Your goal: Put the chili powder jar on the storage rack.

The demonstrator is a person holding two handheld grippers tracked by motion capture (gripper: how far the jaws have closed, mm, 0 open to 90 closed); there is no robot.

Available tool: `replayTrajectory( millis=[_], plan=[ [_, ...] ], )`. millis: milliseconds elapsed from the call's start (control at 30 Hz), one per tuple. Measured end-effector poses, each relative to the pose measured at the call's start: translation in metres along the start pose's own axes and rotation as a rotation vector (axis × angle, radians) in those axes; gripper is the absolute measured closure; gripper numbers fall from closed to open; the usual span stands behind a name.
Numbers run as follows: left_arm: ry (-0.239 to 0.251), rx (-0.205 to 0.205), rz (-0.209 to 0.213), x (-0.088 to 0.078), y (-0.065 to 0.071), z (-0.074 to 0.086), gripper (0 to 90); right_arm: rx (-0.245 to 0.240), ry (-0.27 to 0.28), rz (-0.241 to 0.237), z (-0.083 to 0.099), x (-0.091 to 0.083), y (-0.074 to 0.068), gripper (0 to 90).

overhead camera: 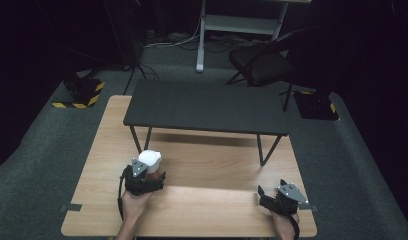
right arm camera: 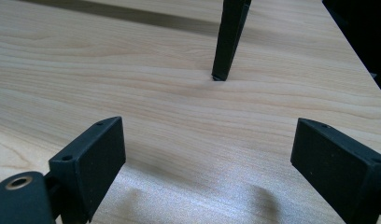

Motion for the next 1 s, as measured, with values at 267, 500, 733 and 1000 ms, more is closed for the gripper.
replayTrajectory(
  millis=[267, 500, 733, 1000],
  plan=[
    [0.033, -0.033, 0.003, 0.005, -0.003, 0.005, 8.8, 0.003, -0.002, 0.002, 0.000, 0.000, 0.000, 9.5],
    [0.053, -0.032, 0.020, 0.008, -0.003, 0.009, 17.0, 0.004, -0.004, 0.001, 0.000, 0.001, 0.000, 9.5],
    [0.063, -0.019, 0.012, 0.009, -0.005, 0.011, 28.5, 0.004, -0.003, 0.001, 0.000, 0.001, 0.000, 9.5],
    [0.073, 0.007, -0.002, 0.009, -0.002, 0.012, 29.9, 0.005, -0.006, 0.003, -0.001, 0.001, 0.000, 9.5]
  ],
)
Point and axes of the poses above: each handheld gripper's, and its own axes: x roughly forward along the jaws, z roughly out of its underside, y roughly to its right, the point moved 5 cm from there along x, roughly forward along the jaws, and after that the axes turned 5 degrees about -z, right-handed, at the moved point
